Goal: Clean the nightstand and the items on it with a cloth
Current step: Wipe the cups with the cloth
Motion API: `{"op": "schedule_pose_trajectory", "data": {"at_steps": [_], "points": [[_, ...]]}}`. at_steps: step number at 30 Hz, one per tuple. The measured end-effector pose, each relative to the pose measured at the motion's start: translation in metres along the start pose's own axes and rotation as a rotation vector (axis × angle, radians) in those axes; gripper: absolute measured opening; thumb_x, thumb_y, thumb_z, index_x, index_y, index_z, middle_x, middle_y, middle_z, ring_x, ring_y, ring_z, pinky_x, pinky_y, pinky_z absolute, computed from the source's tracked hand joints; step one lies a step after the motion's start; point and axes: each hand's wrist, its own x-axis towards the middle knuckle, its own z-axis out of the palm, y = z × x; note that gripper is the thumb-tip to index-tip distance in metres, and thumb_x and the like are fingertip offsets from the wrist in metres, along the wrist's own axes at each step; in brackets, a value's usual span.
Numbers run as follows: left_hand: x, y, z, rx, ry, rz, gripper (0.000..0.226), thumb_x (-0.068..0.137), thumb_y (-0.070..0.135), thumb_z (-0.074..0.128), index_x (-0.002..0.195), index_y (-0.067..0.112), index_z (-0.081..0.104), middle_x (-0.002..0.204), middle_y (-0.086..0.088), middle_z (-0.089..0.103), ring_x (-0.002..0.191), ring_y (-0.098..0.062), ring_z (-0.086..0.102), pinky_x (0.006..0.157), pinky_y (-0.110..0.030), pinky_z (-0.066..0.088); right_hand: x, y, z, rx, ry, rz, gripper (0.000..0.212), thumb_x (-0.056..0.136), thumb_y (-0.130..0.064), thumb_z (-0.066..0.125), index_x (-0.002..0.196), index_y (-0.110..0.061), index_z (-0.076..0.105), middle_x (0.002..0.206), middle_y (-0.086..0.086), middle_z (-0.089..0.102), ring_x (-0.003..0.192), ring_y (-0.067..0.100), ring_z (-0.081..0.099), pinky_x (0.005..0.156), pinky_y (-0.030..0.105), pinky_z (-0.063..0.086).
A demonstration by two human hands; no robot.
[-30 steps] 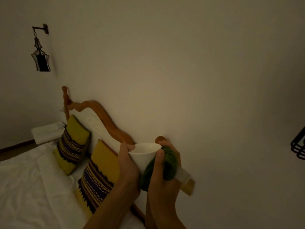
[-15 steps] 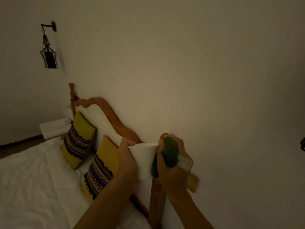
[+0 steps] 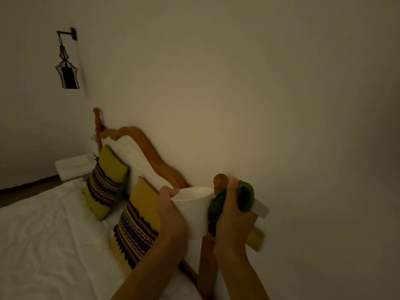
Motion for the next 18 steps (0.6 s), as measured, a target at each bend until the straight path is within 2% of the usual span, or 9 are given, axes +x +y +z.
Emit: {"op": "schedule_pose_trajectory", "data": {"at_steps": [3,5,6,8,10,13,15,17,18], "points": [[0.004,-0.003,-0.008,-0.041,-0.026,-0.081,0.038,0.105,0.02,0.036,0.069,0.013,0.047,0.033,0.011,0.053,0.027,-0.001,0.05,0.026,-0.014,0.037,0.006,-0.005,-0.003,0.085,0.078,0.224,0.042,0.066,-0.081,0.059,0.086,-0.044,0.064,0.074,-0.013,0.073,0.067,0.005,0.071,0.055,0.021,0.053],[0.003,-0.005,-0.011,-0.156,-0.059,-0.175,0.037,0.102,0.024,0.038,0.069,0.012,0.051,0.035,0.007,0.055,0.028,-0.008,0.053,0.034,-0.022,0.046,0.008,-0.008,-0.007,0.05,0.114,0.239,0.046,0.066,-0.079,0.056,0.093,-0.041,0.058,0.082,-0.01,0.071,0.065,0.005,0.071,0.049,0.016,0.051],[0.003,-0.006,-0.012,-0.206,-0.071,-0.208,0.04,0.1,0.027,0.04,0.066,0.011,0.056,0.036,0.004,0.056,0.029,-0.012,0.055,0.039,-0.026,0.048,0.007,-0.009,-0.008,0.031,0.087,0.228,0.049,0.067,-0.079,0.056,0.097,-0.04,0.058,0.083,-0.007,0.072,0.065,0.005,0.072,0.049,0.018,0.053],[0.003,-0.009,-0.01,-0.244,-0.071,-0.213,0.055,0.097,0.029,0.041,0.049,0.016,0.065,0.037,0.001,0.057,0.029,-0.013,0.056,0.036,-0.025,0.047,0.0,-0.007,-0.007,-0.025,-0.023,0.224,0.057,0.067,-0.079,0.058,0.099,-0.032,0.063,0.079,-0.003,0.076,0.065,0.01,0.074,0.054,0.03,0.059],[0.006,-0.011,-0.009,-0.277,-0.076,-0.234,0.059,0.098,0.033,0.041,0.046,0.018,0.066,0.039,0.0,0.059,0.031,-0.014,0.057,0.032,-0.025,0.047,-0.007,-0.008,-0.007,-0.046,-0.111,0.248,0.053,0.068,-0.079,0.057,0.092,-0.032,0.066,0.075,-0.007,0.076,0.065,0.012,0.075,0.056,0.03,0.061],[0.017,-0.013,-0.013,-0.324,-0.092,-0.315,0.059,0.093,0.042,0.043,0.047,0.015,0.068,0.043,-0.003,0.061,0.032,-0.018,0.058,0.049,-0.026,0.048,-0.008,-0.014,-0.012,-0.104,-0.259,0.198,0.043,0.063,-0.082,0.052,0.081,-0.048,0.069,0.072,-0.018,0.074,0.066,0.005,0.073,0.054,0.021,0.057],[0.023,-0.014,-0.018,-0.324,-0.11,-0.334,0.062,0.092,0.045,0.042,0.045,0.015,0.069,0.044,-0.004,0.061,0.034,-0.019,0.058,0.05,-0.024,0.046,-0.01,-0.018,-0.018,-0.133,-0.399,0.172,0.039,0.059,-0.087,0.055,0.083,-0.058,0.066,0.077,-0.018,0.074,0.072,0.005,0.073,0.06,0.022,0.058],[0.029,-0.016,-0.021,-0.287,-0.087,-0.328,0.054,0.091,0.045,0.043,0.056,0.012,0.068,0.05,-0.005,0.06,0.043,-0.022,0.058,0.052,-0.024,0.045,-0.01,-0.021,-0.026,-0.156,-0.505,0.193,0.065,0.047,-0.088,0.069,0.098,-0.047,0.067,0.085,-0.012,0.076,0.08,0.008,0.074,0.067,0.025,0.061],[0.03,-0.016,-0.022,-0.276,-0.069,-0.328,0.046,0.09,0.045,0.044,0.066,0.011,0.065,0.055,-0.006,0.059,0.049,-0.023,0.056,0.055,-0.026,0.043,-0.009,-0.021,-0.031,-0.153,-0.552,0.212,0.074,0.044,-0.081,0.079,0.106,-0.043,0.065,0.089,-0.013,0.076,0.084,0.008,0.074,0.067,0.023,0.06]]}}
